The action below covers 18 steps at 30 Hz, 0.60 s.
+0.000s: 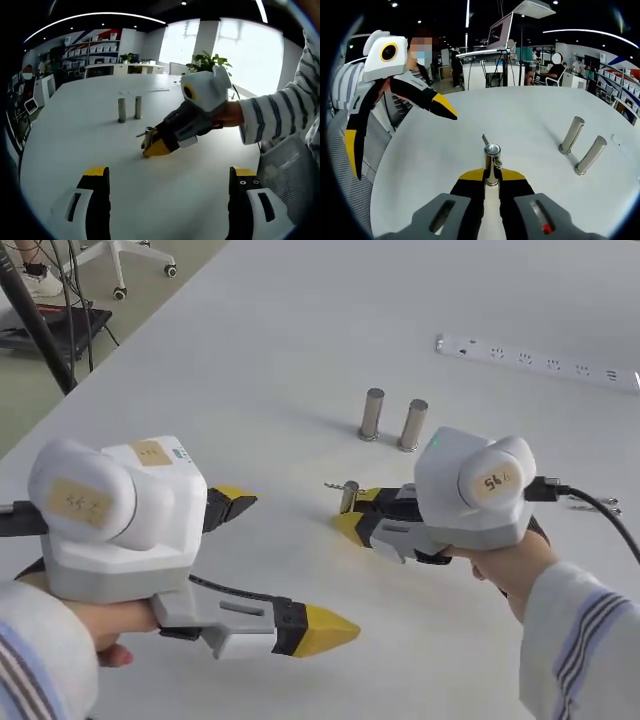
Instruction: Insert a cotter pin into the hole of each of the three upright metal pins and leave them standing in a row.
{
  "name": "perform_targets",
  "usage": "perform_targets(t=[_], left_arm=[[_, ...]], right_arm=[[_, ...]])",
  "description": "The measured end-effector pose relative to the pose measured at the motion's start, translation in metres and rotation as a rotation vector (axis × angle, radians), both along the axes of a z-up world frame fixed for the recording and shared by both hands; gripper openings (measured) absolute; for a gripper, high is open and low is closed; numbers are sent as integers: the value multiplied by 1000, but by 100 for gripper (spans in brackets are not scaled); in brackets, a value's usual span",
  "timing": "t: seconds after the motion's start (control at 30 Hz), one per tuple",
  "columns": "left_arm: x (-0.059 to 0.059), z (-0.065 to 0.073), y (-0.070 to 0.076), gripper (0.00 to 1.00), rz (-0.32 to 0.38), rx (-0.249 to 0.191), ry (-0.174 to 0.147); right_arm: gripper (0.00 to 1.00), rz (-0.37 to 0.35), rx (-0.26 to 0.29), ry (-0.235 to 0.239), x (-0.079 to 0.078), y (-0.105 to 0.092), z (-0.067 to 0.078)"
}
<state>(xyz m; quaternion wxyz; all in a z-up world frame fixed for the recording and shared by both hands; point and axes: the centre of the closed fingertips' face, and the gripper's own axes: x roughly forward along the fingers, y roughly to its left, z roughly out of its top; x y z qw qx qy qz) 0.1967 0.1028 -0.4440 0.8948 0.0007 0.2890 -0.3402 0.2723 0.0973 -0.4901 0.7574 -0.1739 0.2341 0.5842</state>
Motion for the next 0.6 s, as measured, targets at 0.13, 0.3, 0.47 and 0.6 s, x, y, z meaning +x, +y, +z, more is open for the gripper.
perform_targets(t=[0.13, 0.3, 0.47, 0.6], left_arm=[[-1, -2, 2, 99, 9, -8, 7], [-2, -2, 5, 99, 15, -4, 12], [-4, -1, 7, 99, 24, 0, 14], [-5, 3, 9, 99, 26, 10, 10]], right_arm=[[4, -5, 8, 5, 0, 0, 0], [5, -17, 9, 21, 0, 1, 0], [15, -12, -14, 8, -5, 0, -1], [27, -58, 0, 4, -7, -7, 4]])
